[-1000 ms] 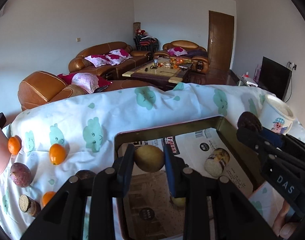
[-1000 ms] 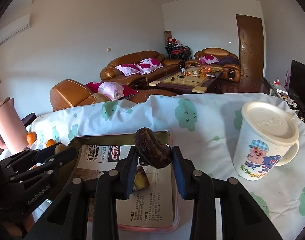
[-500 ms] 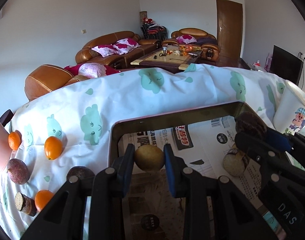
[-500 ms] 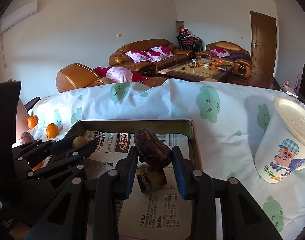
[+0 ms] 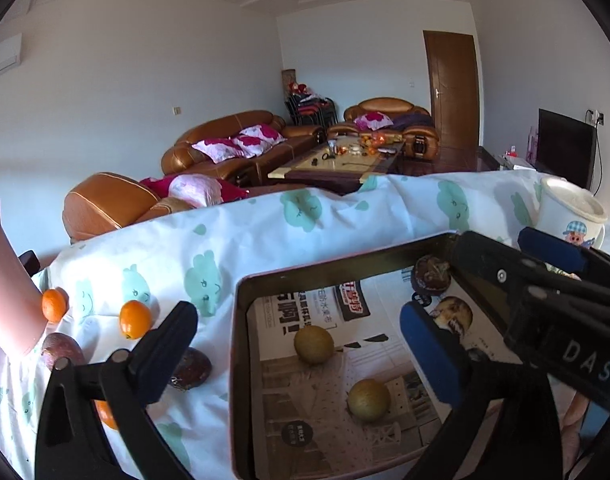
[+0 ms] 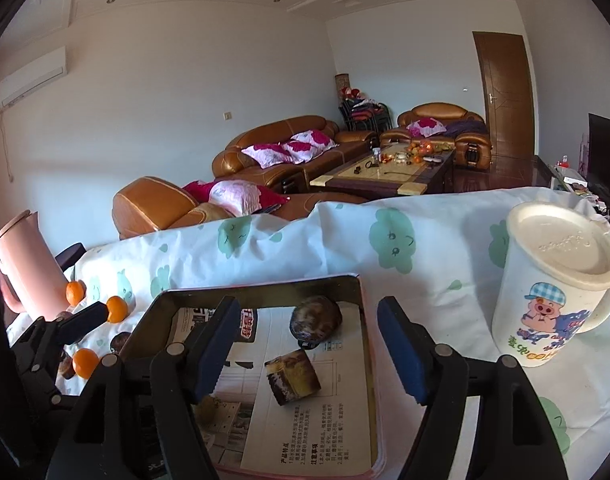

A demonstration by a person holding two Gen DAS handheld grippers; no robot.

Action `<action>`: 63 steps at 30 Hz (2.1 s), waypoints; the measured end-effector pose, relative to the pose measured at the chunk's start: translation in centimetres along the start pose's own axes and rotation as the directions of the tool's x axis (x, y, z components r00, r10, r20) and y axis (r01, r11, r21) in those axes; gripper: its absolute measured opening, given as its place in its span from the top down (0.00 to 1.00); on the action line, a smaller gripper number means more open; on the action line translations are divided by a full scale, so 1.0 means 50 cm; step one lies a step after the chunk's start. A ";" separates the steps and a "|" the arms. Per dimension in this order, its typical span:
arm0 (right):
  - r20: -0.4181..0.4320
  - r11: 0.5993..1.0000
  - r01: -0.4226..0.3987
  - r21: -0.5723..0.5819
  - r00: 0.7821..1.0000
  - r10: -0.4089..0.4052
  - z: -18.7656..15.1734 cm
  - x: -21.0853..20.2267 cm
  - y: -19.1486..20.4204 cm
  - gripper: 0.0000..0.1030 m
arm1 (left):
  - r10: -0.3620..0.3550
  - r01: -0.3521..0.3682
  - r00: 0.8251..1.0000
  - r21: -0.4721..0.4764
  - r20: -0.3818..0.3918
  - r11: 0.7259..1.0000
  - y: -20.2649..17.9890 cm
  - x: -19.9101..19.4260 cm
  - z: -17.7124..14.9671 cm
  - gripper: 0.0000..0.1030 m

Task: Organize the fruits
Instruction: 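Lower both held fruits into the tin box and open both tools, then lift both tools out of the tin and move back over the table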

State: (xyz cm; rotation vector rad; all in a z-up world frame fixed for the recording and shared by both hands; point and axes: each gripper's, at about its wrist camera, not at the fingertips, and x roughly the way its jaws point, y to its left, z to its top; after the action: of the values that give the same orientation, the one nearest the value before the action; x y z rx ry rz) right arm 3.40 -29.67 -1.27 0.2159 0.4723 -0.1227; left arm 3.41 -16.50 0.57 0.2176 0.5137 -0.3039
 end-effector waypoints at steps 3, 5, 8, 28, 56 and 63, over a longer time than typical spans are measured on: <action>0.040 0.999 0.029 0.025 0.999 -0.030 0.005 -0.009 -0.009 0.28 | 0.011 -0.011 1.000 -0.009 0.002 1.000 0.011 -0.006 -0.002 0.00; 0.067 0.998 0.043 0.044 0.997 -0.046 0.008 -0.017 -0.018 0.28 | 0.020 -0.020 1.000 -0.026 -0.007 0.999 0.020 0.001 0.000 0.00; 0.132 0.995 0.067 0.068 0.988 -0.076 0.009 -0.037 -0.029 0.28 | 0.027 -0.028 1.000 -0.057 -0.016 0.998 0.033 -0.001 -0.003 0.00; 0.217 0.991 0.134 -0.021 0.968 -0.127 -0.005 -0.065 0.021 0.14 | 0.070 -0.076 0.996 -0.143 -0.046 0.987 0.091 -0.014 -0.034 0.00; 0.154 0.982 0.174 -0.075 0.975 -0.161 -0.057 -0.110 0.111 0.14 | 0.096 -0.108 0.990 -0.111 -0.108 0.988 0.190 -0.047 -0.082 0.00; 0.099 0.986 0.087 -0.139 0.992 -0.073 -0.077 -0.094 0.205 0.14 | 0.132 -0.166 0.975 -0.191 -0.178 0.967 0.311 -0.037 -0.109 0.00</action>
State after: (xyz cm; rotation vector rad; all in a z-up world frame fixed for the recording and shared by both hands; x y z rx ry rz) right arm -0.72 -18.52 -0.60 0.0496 0.3946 -0.1762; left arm 4.68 -0.06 -1.11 0.0800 0.6840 -0.0842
